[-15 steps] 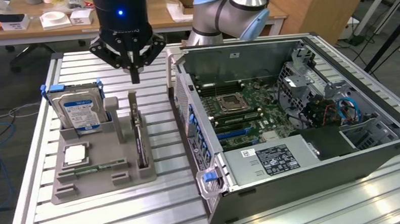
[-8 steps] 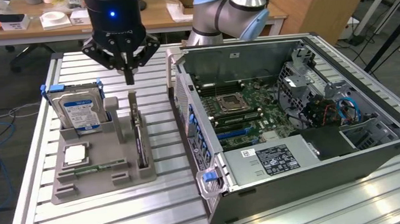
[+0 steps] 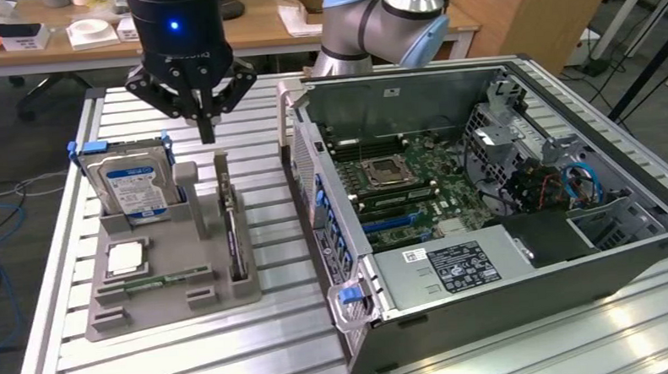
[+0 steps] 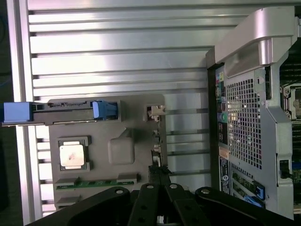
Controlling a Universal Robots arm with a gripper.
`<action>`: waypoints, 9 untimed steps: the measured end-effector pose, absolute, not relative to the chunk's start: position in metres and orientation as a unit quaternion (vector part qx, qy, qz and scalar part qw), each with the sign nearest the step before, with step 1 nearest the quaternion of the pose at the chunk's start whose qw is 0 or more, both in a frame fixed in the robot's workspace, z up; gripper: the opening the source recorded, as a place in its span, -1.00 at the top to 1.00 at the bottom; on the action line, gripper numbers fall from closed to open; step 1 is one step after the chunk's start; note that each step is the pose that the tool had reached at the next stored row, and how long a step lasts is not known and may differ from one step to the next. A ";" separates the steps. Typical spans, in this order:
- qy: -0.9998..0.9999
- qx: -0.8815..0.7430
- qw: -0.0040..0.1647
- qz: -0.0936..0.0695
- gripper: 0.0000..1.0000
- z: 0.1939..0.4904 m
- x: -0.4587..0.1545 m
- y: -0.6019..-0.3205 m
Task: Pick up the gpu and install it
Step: 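Reach for the gpu, then pick up the gpu and move the gpu toward the slot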
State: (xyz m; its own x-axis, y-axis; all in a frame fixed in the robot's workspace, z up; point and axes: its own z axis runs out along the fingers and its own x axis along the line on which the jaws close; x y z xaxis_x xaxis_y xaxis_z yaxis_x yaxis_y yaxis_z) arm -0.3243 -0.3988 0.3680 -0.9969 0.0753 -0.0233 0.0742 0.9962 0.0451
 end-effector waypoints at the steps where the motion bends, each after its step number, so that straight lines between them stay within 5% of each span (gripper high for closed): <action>1: 0.999 0.037 0.013 0.022 0.79 0.368 -0.324 -0.399; 9: 0.999 0.037 0.012 0.022 0.79 0.368 -0.325 -0.399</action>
